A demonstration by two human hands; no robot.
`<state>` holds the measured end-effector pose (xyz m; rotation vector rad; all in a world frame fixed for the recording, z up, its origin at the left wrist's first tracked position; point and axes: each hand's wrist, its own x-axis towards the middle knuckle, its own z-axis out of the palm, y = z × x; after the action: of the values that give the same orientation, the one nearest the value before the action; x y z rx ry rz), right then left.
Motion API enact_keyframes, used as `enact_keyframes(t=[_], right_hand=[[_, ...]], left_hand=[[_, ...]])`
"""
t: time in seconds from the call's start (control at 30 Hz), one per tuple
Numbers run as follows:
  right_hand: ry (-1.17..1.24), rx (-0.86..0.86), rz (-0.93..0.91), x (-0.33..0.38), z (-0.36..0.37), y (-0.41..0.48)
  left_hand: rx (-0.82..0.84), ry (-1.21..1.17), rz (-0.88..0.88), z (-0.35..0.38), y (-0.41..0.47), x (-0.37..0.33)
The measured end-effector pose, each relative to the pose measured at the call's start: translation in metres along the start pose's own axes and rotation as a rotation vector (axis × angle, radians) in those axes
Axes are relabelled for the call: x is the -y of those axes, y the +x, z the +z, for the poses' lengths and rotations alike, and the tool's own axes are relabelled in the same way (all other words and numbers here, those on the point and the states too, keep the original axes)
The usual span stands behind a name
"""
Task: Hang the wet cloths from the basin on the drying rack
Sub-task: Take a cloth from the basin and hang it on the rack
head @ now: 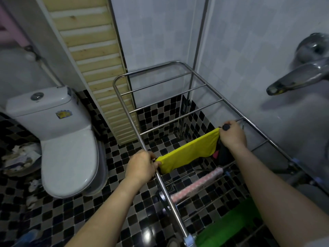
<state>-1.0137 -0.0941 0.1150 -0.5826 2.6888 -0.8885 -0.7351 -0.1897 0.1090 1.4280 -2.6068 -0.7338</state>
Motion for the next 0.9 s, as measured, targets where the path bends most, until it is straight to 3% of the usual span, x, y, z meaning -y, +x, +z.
enact_keyframes(t=[0.13,0.3,0.37,0.47,0.6,0.73,0.9], right_hand=[[0.136,-0.004,0.008,0.023,-0.025,-0.017],[0.872,0.263,0.14,0.068,-0.051,-0.065],[1.1,0.395,0.181,0.085,-0.053,-0.087],[1.298,0.564,0.189,0.106,-0.046,-0.117],[1.402,0.686,0.151,0.132,-0.027,-0.152],[1.44,0.771,0.135,0.149,-0.013,-0.177],[1.298,0.823,0.0,0.154,-0.01,-0.185]], left_hand=[[-0.036,-0.37,-0.024,-0.017,-0.01,0.007],[0.028,-0.963,-0.104,-0.056,-0.029,-0.001],[0.05,-1.045,-0.057,-0.073,-0.037,-0.007],[0.049,-0.989,0.107,-0.093,-0.047,-0.014],[0.091,-0.982,0.197,-0.103,-0.05,-0.011],[0.067,-1.133,0.1,-0.112,-0.053,0.003],[0.101,-1.328,0.108,-0.141,-0.053,0.024]])
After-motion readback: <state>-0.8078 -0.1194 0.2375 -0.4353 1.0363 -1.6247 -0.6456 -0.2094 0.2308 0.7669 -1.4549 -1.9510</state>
